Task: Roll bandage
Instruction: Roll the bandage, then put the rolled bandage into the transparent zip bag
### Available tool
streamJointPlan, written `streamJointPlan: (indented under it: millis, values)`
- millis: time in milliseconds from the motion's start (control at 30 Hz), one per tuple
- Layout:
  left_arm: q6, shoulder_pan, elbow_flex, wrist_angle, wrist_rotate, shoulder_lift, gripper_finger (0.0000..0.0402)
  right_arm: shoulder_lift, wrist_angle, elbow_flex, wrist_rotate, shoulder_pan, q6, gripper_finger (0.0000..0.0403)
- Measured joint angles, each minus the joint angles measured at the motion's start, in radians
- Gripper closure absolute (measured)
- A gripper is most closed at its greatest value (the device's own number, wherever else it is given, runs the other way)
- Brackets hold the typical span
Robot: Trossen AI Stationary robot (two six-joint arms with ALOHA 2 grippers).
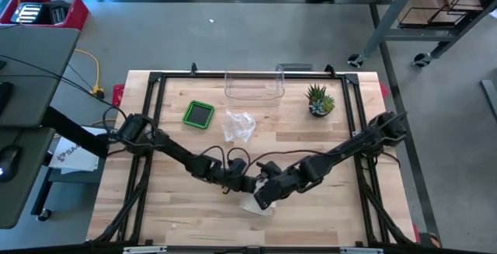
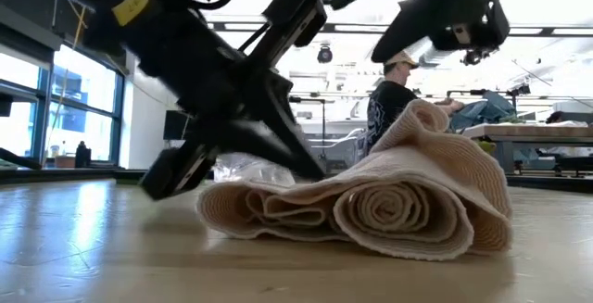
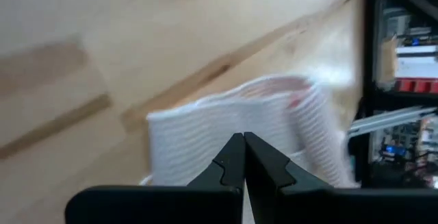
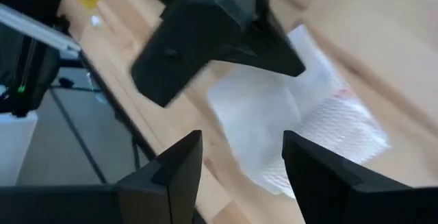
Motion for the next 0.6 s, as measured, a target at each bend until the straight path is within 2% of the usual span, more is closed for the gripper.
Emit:
streamJointPlan:
  millis: [167,333,600]
  values:
    - [0.006,0.031,0.000,-0.010,0.031,-0.039,0.0400,-0.045,-0.118,0.000,0.044,-0.001,0.014,0.0210]
    - [0.100,0.061,0.000,-0.059,0.046,-0.103,0.0386,-0.085,-0.200,0.000,0.079,-0.001,0.007,0.0210]
    - [0.311,0.180,0.000,-0.380,-0.063,-0.369,0.0331,-0.196,-0.375,0.000,0.209,0.000,0.012,0.0210]
